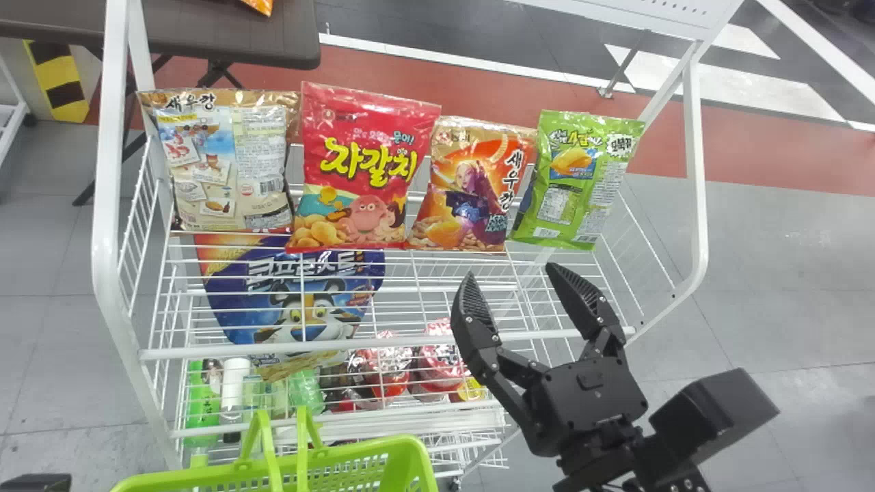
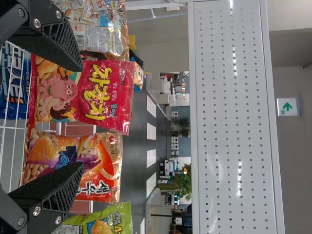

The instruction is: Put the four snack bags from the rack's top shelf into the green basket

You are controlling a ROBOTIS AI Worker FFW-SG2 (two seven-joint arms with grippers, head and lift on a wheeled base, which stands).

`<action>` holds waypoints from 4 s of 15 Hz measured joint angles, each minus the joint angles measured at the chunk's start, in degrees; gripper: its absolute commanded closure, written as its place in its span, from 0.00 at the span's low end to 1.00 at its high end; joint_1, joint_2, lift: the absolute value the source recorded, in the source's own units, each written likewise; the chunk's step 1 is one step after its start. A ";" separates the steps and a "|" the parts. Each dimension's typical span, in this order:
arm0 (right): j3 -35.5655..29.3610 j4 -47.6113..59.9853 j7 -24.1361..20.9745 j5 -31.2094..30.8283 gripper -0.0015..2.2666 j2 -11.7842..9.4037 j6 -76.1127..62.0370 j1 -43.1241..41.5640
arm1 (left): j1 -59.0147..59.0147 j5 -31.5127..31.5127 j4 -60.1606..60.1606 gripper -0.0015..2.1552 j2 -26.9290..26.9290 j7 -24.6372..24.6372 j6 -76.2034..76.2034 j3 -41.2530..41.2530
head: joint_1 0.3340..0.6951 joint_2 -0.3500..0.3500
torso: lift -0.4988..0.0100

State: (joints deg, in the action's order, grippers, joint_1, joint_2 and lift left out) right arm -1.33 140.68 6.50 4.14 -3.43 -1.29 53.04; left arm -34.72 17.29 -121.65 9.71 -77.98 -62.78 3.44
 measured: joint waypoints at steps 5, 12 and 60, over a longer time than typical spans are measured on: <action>0.14 0.06 0.00 -0.18 0.06 0.00 -0.68 0.06 | -0.17 -0.16 -0.08 0.81 -0.03 -0.06 -0.16 0.16 | 1.00 0.00 | 0.98; 0.35 -1.01 0.00 -0.42 0.07 0.01 -0.62 -1.48 | -0.11 -0.17 -0.08 0.81 -0.02 -0.06 -0.16 0.23 | 1.00 0.00 | 0.98; -5.57 21.77 1.63 12.30 0.89 -6.97 79.65 -16.24 | 0.44 -1.23 -0.92 0.81 0.34 1.80 6.59 0.10 | 1.00 0.00 | 0.98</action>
State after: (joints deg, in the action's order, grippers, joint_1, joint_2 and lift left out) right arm -6.89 162.44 8.13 16.44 -10.40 78.37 36.81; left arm -34.28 16.06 -122.57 10.05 -76.17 -56.19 3.54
